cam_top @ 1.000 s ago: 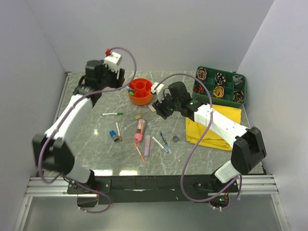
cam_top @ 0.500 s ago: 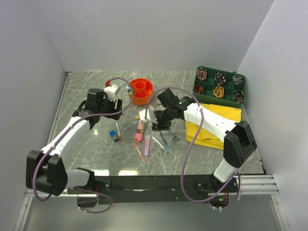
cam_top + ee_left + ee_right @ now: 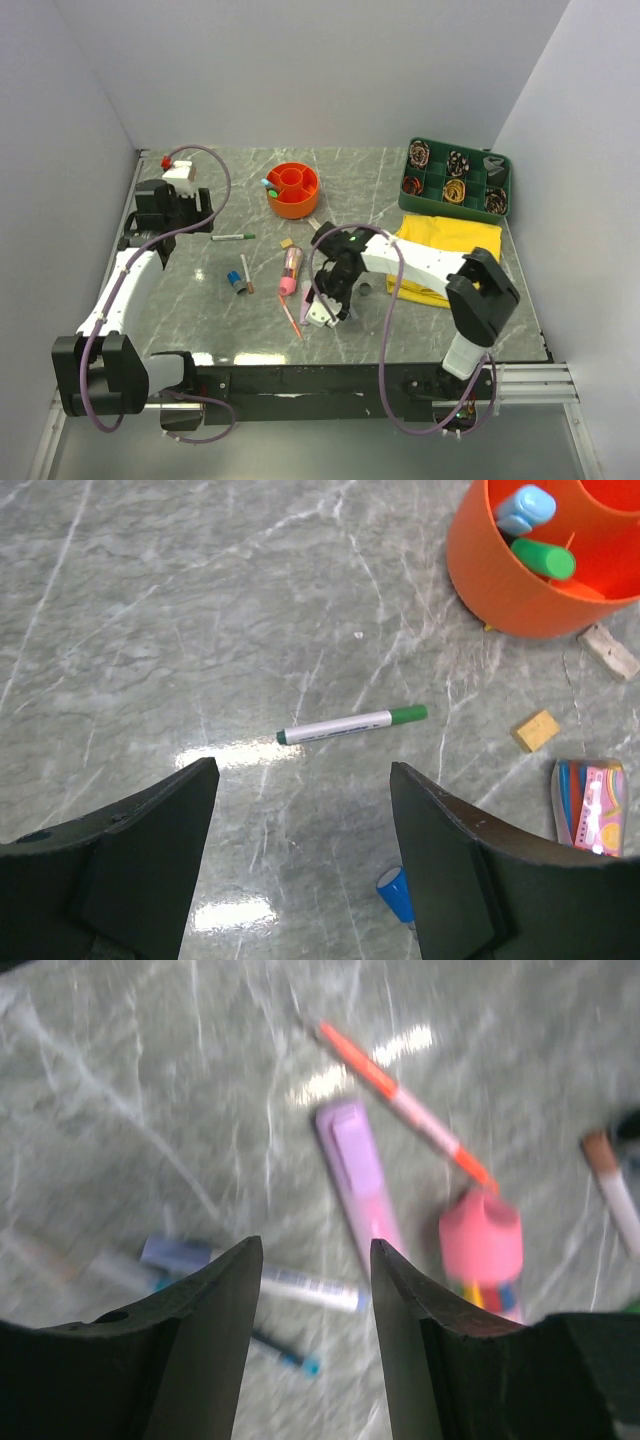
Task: Sort the stationery into containers
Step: Pick up the pen from the center of the board.
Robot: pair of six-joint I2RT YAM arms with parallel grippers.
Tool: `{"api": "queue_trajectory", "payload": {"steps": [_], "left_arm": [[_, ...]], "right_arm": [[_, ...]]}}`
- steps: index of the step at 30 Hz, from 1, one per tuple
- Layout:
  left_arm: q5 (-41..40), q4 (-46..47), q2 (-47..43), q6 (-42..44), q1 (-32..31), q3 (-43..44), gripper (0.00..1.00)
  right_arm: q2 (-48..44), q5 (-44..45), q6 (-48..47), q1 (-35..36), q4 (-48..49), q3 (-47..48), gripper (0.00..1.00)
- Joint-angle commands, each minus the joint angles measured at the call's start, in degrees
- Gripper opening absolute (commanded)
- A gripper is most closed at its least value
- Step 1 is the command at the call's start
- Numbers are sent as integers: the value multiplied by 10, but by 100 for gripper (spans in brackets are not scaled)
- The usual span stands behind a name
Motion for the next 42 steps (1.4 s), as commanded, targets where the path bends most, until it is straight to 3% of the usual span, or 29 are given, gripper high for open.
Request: {"api": "queue_trajectory", "payload": {"steps": [1,17,42], "left_arm": [[21,34,-32,-30,16,-7,76],[37,54,-64,-51,37,-49,76],[52,60,-54,-62,47,-62,75]], "right_arm": [[42,-2,-207,41,-14,43,54],[150,109,-124,93,-65,134,49],[214,120,-75,120,-88,171,47]]}}
